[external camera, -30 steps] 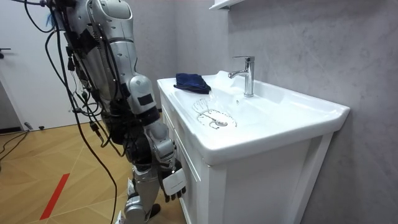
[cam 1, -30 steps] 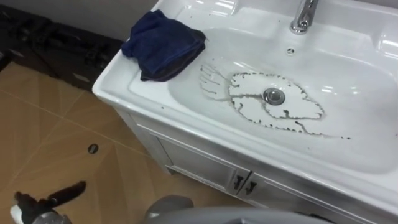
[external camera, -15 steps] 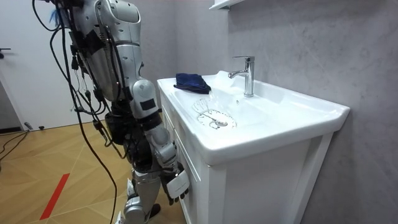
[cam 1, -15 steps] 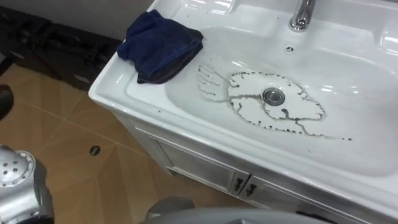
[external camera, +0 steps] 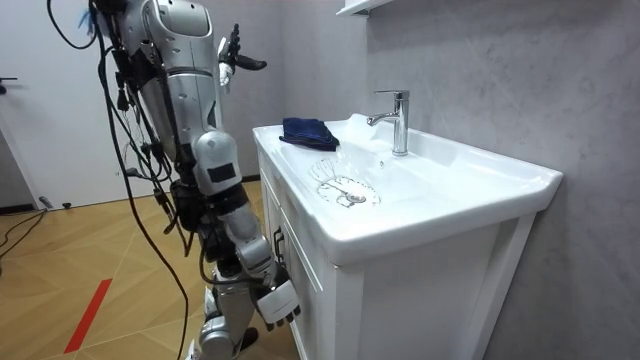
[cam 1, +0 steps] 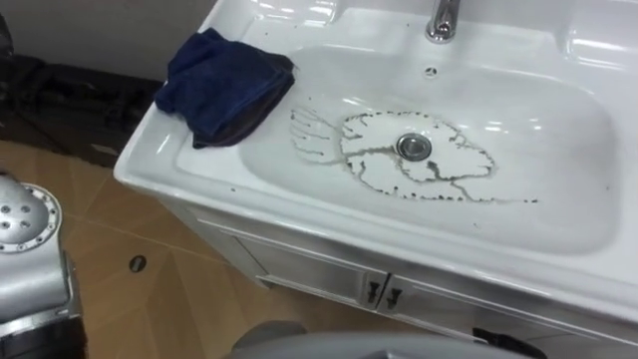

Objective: Wipe basin

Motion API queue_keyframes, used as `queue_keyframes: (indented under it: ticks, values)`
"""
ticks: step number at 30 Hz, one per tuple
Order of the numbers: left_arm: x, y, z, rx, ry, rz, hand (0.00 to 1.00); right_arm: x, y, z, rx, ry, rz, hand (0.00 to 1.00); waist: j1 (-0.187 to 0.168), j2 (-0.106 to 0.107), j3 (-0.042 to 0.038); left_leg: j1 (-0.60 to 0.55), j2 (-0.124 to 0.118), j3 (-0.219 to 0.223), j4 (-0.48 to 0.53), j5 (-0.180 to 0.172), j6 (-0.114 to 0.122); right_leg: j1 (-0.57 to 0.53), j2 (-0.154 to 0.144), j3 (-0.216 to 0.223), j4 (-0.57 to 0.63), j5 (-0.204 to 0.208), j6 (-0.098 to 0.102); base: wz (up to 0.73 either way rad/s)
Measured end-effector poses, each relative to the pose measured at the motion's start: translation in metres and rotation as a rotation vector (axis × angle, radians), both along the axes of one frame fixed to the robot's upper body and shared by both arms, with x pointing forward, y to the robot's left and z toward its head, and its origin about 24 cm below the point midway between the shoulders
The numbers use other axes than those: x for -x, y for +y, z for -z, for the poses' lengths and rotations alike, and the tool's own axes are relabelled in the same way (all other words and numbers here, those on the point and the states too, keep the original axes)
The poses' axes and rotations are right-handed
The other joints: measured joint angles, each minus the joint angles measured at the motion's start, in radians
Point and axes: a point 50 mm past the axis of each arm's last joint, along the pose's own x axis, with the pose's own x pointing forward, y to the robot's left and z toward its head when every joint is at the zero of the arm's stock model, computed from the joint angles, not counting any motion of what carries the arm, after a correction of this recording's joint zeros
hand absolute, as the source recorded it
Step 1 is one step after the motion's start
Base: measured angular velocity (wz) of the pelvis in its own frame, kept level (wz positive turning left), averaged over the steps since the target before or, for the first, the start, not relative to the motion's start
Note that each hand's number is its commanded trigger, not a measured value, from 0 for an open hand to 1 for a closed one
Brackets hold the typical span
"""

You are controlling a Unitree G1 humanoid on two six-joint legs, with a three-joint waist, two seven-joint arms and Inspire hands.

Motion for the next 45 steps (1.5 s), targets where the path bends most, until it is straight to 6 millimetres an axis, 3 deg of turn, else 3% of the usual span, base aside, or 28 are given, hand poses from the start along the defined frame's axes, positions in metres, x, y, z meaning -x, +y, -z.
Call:
queue_keyframes:
  ticks: [9, 14, 18, 29, 45]
  values:
    - [-0.018, -0.033, 0.016, 0.010, 0.119, 0.234, 0.00, -0.001, 0.000, 0.000, -0.024, -0.013, 0.032, 0.00, -0.021, -0.005, 0.0067, 0.009, 0.007, 0.019, 0.000, 0.000, 0.000, 0.001, 0.002, 0.035, 0.003, 0.001, -0.001, -0.07]
    - [-0.026, -0.042, 0.048, 0.067, 0.279, 0.316, 0.00, -0.004, 0.003, 0.000, -0.036, -0.026, 0.055, 0.00, -0.042, -0.009, 0.0060, 0.013, 0.018, 0.031, 0.000, 0.002, -0.003, -0.001, 0.011, 0.047, 0.002, 0.006, -0.007, -0.07]
    - [-0.029, -0.055, 0.055, 0.074, 0.324, 0.384, 0.00, -0.002, 0.005, 0.001, -0.046, -0.020, 0.083, 0.00, -0.044, -0.019, 0.0048, 0.014, 0.022, 0.036, -0.003, 0.003, -0.005, -0.005, 0.012, 0.048, 0.002, 0.007, -0.009, -0.03]
    - [-0.030, -0.059, 0.061, -0.037, 0.396, 0.379, 0.00, -0.005, 0.012, 0.003, -0.064, -0.036, 0.086, 0.00, -0.070, -0.031, -0.0022, 0.017, 0.034, 0.059, -0.009, 0.005, -0.008, -0.016, 0.019, 0.082, 0.001, 0.018, -0.014, -0.07]
    - [-0.024, -0.050, 0.102, -0.041, 0.597, 0.322, 0.00, 0.004, 0.008, 0.003, -0.061, -0.013, 0.147, 0.00, -0.076, -0.013, -0.0057, 0.031, 0.036, 0.079, -0.018, 0.005, -0.008, -0.015, 0.019, 0.102, -0.001, 0.020, -0.015, -0.03]
